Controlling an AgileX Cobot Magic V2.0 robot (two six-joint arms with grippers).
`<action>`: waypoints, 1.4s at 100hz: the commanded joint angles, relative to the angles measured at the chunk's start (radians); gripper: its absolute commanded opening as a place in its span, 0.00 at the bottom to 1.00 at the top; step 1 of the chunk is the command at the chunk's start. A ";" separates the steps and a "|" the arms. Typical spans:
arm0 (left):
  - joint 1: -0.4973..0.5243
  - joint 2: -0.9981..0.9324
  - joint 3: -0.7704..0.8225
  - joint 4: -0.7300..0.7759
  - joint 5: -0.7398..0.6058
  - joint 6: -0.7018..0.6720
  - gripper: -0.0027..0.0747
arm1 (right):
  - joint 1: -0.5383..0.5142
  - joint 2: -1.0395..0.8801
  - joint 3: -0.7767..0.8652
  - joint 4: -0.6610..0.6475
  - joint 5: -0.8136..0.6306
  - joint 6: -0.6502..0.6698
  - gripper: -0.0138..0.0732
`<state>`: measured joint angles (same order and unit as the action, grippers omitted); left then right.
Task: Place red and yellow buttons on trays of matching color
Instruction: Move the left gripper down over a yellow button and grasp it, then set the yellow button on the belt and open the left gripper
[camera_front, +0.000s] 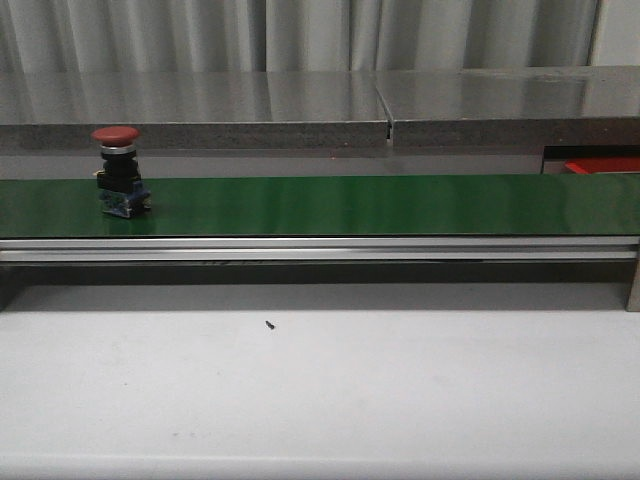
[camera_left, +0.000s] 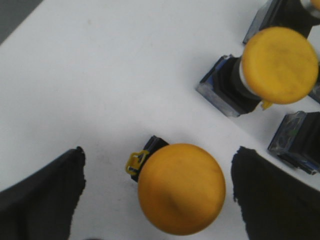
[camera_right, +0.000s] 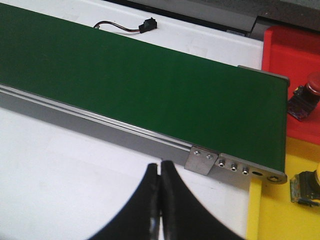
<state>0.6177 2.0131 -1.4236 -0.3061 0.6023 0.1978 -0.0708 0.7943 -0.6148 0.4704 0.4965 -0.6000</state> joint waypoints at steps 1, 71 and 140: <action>-0.003 -0.046 -0.031 -0.029 -0.015 -0.003 0.62 | 0.000 -0.006 -0.028 0.020 -0.055 -0.012 0.05; -0.169 -0.334 -0.046 -0.236 0.128 0.123 0.01 | 0.000 -0.006 -0.028 0.020 -0.055 -0.012 0.05; -0.453 -0.234 -0.046 -0.179 0.176 0.125 0.19 | 0.000 -0.006 -0.028 0.020 -0.055 -0.012 0.05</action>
<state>0.1706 1.8244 -1.4391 -0.4594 0.7967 0.3217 -0.0708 0.7943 -0.6148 0.4704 0.4965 -0.6000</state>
